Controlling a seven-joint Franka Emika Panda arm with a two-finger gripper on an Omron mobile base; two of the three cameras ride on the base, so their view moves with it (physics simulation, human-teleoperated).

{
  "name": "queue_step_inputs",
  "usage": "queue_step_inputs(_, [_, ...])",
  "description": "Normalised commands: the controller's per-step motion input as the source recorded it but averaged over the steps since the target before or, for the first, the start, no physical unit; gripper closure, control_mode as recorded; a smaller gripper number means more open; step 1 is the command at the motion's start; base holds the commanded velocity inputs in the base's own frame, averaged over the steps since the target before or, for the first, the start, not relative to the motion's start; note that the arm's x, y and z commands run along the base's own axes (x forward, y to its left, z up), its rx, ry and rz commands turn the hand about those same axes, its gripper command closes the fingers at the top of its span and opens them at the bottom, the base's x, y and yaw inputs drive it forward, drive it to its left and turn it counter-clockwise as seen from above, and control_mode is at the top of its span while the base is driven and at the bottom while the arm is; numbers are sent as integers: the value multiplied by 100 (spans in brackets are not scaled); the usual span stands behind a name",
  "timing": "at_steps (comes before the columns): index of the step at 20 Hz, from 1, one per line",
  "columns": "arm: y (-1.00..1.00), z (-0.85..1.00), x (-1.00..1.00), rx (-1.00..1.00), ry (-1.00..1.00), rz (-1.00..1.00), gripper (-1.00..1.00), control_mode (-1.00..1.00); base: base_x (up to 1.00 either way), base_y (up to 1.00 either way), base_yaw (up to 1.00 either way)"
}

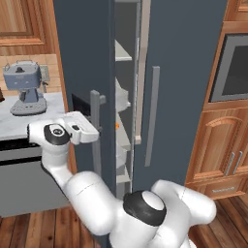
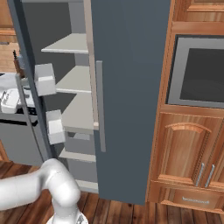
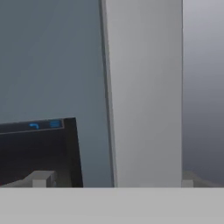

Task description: Pick up the frozen chicken drumstick from the freezer, place it on any shelf in the fridge, and close the fridge and freezer doors when done.

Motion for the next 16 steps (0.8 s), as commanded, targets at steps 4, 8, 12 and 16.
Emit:
queue_step_inputs(4, [-97,-3,55,0,-9,24,-100,-100,0,0,0])
queue_step_inputs(8, [-95,-1,58,0,-8,22,-100,-100,0,0,0])
queue_step_inputs(12, [-64,0,66,0,-4,18,-100,-100,0,0,0])
queue_step_inputs(16, [-39,0,73,0,0,14,-100,-100,0,0,0])
